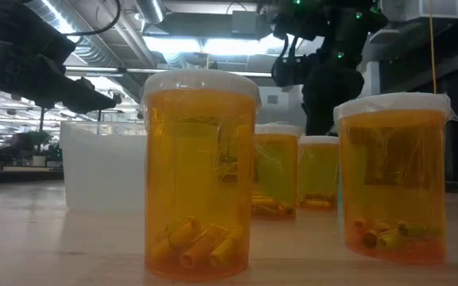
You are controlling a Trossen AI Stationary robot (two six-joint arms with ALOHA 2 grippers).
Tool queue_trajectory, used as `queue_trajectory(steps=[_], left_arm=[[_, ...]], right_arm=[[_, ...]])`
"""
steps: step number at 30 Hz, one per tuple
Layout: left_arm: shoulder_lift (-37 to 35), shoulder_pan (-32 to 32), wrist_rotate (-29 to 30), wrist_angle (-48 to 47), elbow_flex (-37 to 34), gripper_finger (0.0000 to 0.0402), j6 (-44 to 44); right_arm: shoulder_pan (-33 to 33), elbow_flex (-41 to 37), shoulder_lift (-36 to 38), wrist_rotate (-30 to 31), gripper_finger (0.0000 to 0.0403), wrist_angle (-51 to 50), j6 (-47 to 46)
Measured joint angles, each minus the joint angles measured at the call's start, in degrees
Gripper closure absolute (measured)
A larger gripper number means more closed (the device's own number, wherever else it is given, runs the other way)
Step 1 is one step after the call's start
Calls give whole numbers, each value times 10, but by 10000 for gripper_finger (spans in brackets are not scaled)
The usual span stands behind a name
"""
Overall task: Pick and place medicine bottles into bin by pill shape (circle, oval)
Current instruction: Put the small yellow pill bottle into the green bin
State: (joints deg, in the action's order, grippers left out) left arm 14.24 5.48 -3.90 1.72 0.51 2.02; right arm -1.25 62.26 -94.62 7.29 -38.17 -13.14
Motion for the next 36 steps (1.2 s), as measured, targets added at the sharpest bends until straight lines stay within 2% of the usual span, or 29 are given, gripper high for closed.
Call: queue_trajectory(steps=[13, 25, 31, 36], left_arm=[[0, 0, 0, 0, 0, 147, 0], [0, 0, 0, 0, 0, 147, 0], [0, 0, 0, 0, 0, 147, 0], [0, 0, 0, 0, 0, 147, 0]], right_arm=[[0, 0, -9, 1, 290, -22, -43], [0, 0, -11, 6, 231, -23, -57], [0, 7, -11, 6, 223, -23, -46], [0, 53, -11, 6, 222, -55, -47]])
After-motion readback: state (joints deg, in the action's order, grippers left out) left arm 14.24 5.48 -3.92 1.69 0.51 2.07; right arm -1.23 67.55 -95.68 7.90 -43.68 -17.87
